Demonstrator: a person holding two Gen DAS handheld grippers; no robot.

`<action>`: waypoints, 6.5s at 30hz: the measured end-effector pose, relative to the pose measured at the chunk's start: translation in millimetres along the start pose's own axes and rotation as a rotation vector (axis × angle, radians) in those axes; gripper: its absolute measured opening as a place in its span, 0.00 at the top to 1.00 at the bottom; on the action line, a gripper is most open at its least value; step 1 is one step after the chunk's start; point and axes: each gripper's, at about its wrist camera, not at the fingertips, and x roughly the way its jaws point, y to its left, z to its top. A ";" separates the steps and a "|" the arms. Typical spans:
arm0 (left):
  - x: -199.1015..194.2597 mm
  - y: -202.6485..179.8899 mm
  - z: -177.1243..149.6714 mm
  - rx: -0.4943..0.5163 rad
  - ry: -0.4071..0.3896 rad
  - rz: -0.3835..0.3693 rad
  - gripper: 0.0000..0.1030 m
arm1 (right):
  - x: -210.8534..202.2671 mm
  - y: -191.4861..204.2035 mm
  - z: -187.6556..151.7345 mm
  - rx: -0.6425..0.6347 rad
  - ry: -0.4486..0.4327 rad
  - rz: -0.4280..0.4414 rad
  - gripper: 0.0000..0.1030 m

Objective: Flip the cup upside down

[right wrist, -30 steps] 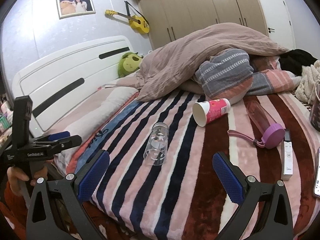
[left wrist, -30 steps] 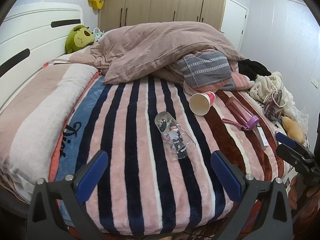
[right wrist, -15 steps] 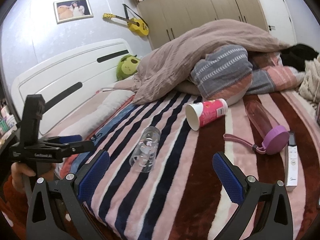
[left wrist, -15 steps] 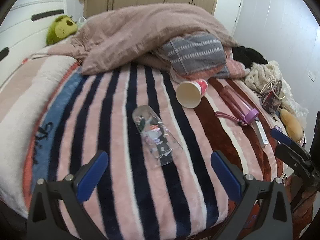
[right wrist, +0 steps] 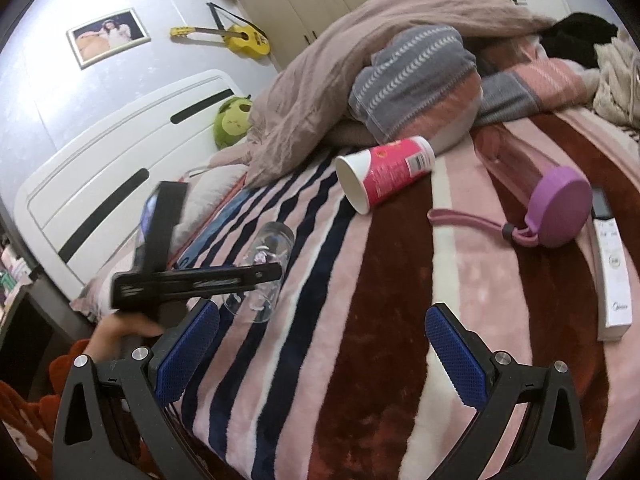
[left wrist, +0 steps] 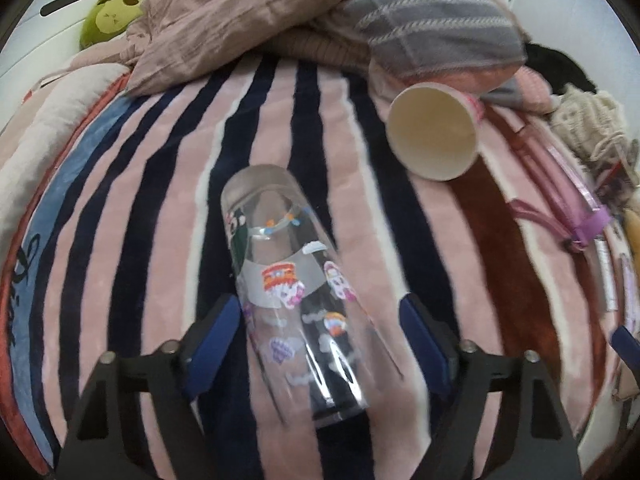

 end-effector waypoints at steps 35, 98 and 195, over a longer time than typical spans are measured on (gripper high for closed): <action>-55.9 86.9 -100.5 -0.019 -0.053 -0.339 0.44 | 176.2 66.3 -11.8 0.340 0.401 0.317 0.30; -41.4 61.1 -88.7 0.147 -0.123 -0.428 0.17 | 93.1 174.5 -18.4 -0.595 0.062 0.046 0.28; -224.0 95.3 -94.1 -0.025 -0.343 -0.095 0.01 | -65.6 160.5 -4.3 -0.358 -0.134 -0.097 0.00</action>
